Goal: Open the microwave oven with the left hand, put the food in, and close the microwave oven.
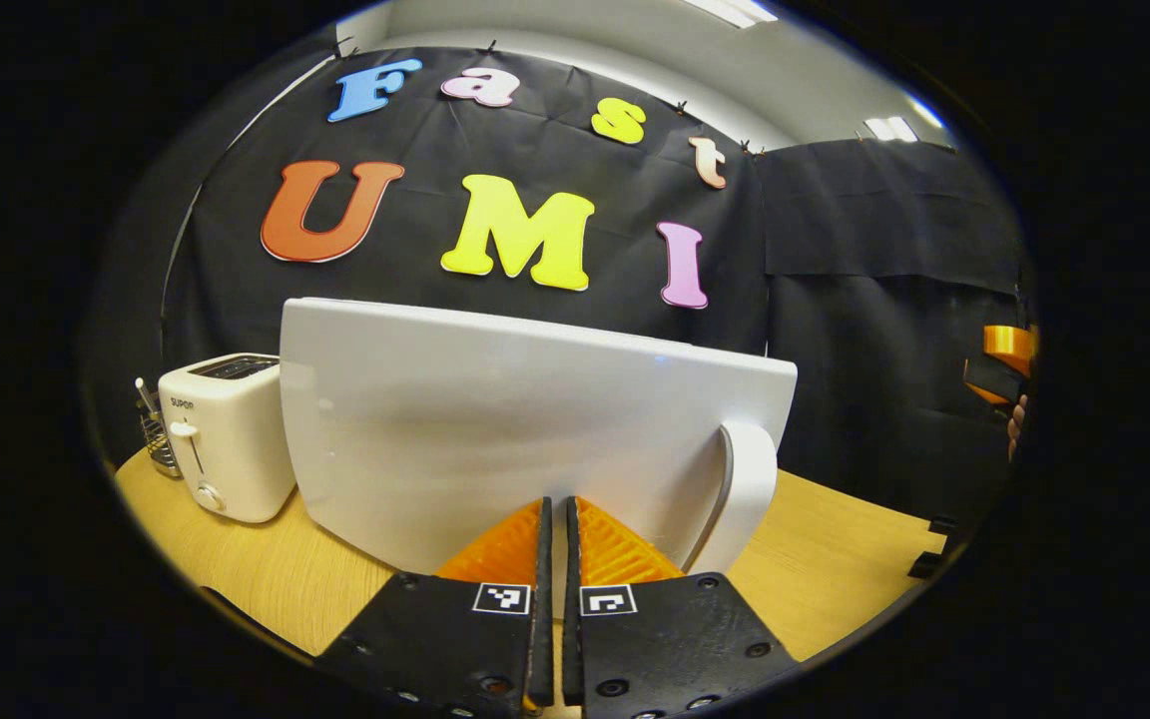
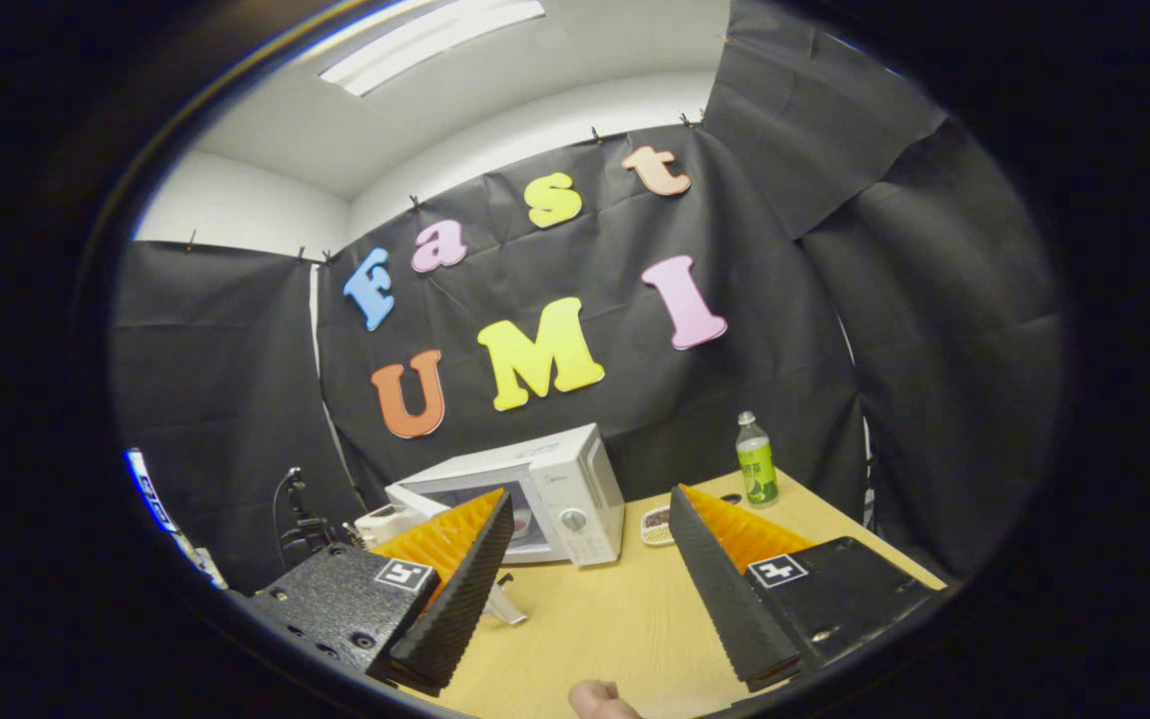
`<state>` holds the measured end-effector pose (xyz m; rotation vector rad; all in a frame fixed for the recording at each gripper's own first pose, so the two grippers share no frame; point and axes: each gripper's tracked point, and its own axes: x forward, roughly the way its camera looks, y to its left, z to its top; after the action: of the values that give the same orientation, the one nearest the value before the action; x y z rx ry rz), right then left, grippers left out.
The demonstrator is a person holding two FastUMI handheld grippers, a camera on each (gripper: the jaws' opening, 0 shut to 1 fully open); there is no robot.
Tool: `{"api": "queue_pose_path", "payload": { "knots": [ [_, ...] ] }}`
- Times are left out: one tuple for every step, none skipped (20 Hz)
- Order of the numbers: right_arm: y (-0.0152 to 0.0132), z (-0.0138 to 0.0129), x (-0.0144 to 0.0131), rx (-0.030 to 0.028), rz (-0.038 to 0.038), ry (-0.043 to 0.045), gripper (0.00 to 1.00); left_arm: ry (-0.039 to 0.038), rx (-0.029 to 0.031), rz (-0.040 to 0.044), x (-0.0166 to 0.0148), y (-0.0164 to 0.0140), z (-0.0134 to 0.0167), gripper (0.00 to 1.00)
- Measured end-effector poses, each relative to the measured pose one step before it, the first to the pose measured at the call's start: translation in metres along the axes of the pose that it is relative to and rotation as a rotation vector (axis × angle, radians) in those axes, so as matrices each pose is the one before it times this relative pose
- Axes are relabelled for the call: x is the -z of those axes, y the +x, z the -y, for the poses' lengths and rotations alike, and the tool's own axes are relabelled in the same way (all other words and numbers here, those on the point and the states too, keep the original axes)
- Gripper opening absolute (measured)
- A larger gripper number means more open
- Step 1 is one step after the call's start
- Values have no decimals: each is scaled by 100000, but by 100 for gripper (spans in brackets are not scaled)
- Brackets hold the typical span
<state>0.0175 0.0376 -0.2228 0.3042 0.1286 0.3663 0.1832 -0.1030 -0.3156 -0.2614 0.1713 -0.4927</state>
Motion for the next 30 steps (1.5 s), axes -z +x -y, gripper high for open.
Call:
{"api": "queue_pose_path", "payload": {
  "knots": [
    [157,-194,194,-589,-416,-1176,99,33,-407,217,-151,580,189,4],
    [144,-24,217,-160,-45,-1798,89,-246,-344,105,-165,627,127,4],
    [98,21,111,287,93,-2213,89,-119,310,-248,63,690,346,4],
    [37,94,223,522,83,-2143,89,1254,-770,214,-181,712,134,4],
    [89,-94,128,-410,-3,-1497,89,1607,-775,-699,-11,769,-21,4],
    [85,-256,252,-587,-523,-1168,89,1133,-813,-619,30,791,-16,4],
    [6,71,124,128,-259,-1280,89,175,-288,-597,-97,777,163,4],
    [13,156,35,-46,221,-697,89,26,-485,-132,-221,883,214,4],
    [-58,-61,-97,-705,430,86,89,364,-918,-140,-324,965,107,4],
    [10,-20,97,-368,102,235,90,586,-1636,-534,-111,1028,-75,4],
    [47,116,5,18,123,86,89,639,-1712,-827,-107,1013,-73,4],
    [-11,285,43,174,185,-242,89,129,-1304,-455,-184,1024,9,4],
    [-54,290,-35,541,381,-231,89,-228,-522,-817,-157,954,221,4],
    [-54,279,-23,626,198,-540,89,197,-1011,-299,-310,873,164,4],
    [-101,260,-134,611,310,-735,89,-130,242,-299,-194,808,528,4],
    [-105,177,-145,447,418,-782,100,-118,683,-950,-76,366,651,4],
    [-126,166,-272,423,694,-936,100,469,1713,918,-505,372,851,4],
    [-264,94,-266,546,642,-995,100,2004,543,925,-375,236,615,3],
    [-136,65,-252,336,560,-1123,100,3591,-3078,413,-145,266,-250,4],
    [-127,-14,-177,393,561,-618,89,3103,-2745,314,42,435,-350,2],
    [-110,-7,-150,428,457,-57,90,1423,-3429,-4181,790,274,-511,1],
    [-171,-160,51,128,-45,25,90,-645,293,3194,-869,53,309,0],
    [-71,-139,40,-66,-338,35,89,-1831,-88,-2335,359,37,128,2],
    [3,-12,54,362,-652,231,90,-1746,-22,-188,-31,-378,-50,1],
    [-46,-24,-6,788,-784,423,90,-2154,350,189,-216,31,-46,1],
    [-81,-1,39,668,-489,796,90,-2702,-169,-816,94,-98,41,1],
    [-29,-130,-100,523,-790,526,90,-2239,-642,-210,29,-255,-188,1],
    [-104,9,114,807,-1114,251,90,-1910,799,-955,122,-330,280,1],
    [-154,0,22,762,-671,113,91,-1129,-378,-472,36,-491,-70,1],
    [-154,-71,-112,638,-426,87,91,-1095,-393,-471,44,-512,-143,3]
  ]
}}
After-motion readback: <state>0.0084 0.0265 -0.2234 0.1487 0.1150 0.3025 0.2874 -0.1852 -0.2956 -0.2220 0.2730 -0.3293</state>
